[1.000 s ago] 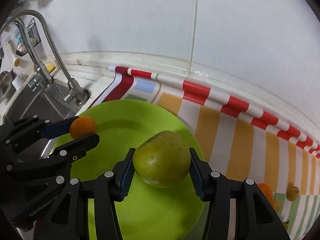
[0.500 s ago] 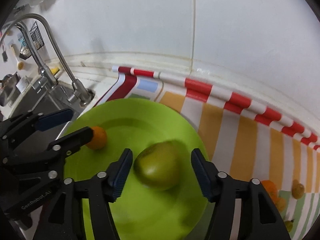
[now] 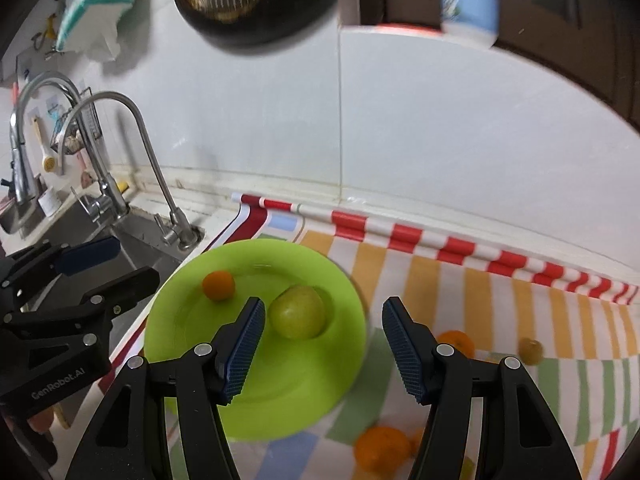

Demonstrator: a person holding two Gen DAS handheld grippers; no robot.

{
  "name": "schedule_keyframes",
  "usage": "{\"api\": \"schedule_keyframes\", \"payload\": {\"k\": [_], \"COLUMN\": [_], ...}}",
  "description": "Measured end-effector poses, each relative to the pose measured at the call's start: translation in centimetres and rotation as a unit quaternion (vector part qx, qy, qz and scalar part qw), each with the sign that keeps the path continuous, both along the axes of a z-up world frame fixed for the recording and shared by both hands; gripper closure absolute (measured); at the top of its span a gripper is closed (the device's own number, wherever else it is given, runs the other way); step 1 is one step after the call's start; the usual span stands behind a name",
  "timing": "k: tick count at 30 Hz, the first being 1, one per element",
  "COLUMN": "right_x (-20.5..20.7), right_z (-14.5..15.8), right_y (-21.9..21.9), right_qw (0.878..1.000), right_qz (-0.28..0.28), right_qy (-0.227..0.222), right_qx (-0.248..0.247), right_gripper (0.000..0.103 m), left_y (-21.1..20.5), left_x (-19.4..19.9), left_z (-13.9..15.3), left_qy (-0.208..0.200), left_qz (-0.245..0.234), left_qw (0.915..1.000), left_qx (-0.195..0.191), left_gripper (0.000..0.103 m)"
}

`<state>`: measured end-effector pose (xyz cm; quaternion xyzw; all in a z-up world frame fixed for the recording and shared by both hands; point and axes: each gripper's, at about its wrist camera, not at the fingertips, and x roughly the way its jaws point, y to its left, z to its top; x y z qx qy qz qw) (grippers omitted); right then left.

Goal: Organize fruits
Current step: 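Lift both tools off the plate and move back toward the fruits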

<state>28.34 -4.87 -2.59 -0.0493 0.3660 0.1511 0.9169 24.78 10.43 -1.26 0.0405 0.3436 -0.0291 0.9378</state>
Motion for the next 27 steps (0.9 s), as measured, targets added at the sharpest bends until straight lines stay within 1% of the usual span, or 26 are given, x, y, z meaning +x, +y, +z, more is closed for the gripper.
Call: {"api": "schedule_keyframes", "payload": {"k": [3, 5, 13, 19, 23, 25, 27], "right_x": [-1.9, -3.1, -7.9, -11.3, -13.4, -14.6, -15.4], "right_z": [1.0, 1.7, 3.6, 5.1, 6.0, 6.1, 6.1], "right_y": [-0.8, -1.5, -4.6, -6.6, -8.4, -9.3, -10.2], "right_qw": [1.000, 1.000, 0.998, 0.995, 0.993, 0.991, 0.990], "right_qz": [-0.005, -0.010, -0.032, -0.052, -0.073, -0.088, -0.101], "right_qy": [-0.016, -0.024, -0.044, -0.071, -0.085, -0.095, -0.096], "right_qx": [0.001, 0.007, 0.033, 0.039, 0.041, 0.031, 0.031], "right_gripper": [0.041, 0.041, 0.039, 0.039, 0.037, 0.036, 0.036], "left_y": [-0.5, -0.8, -3.0, -4.4, -5.7, -6.6, -7.4], "left_x": [-1.6, -2.6, -6.8, -9.7, -11.1, -11.8, -12.3], "left_z": [1.1, 1.8, 4.3, 5.1, 5.5, 5.5, 5.3], "left_qy": [-0.010, -0.016, -0.052, -0.078, -0.090, -0.094, -0.095], "left_qz": [-0.001, -0.003, -0.026, -0.020, -0.030, -0.039, -0.047], "left_qw": [0.9998, 0.9996, 0.9978, 0.9962, 0.9952, 0.9946, 0.9941], "left_qx": [-0.014, -0.021, -0.031, -0.033, -0.024, -0.021, -0.022], "left_gripper": [0.046, 0.044, 0.040, 0.037, 0.035, 0.032, 0.031]}}
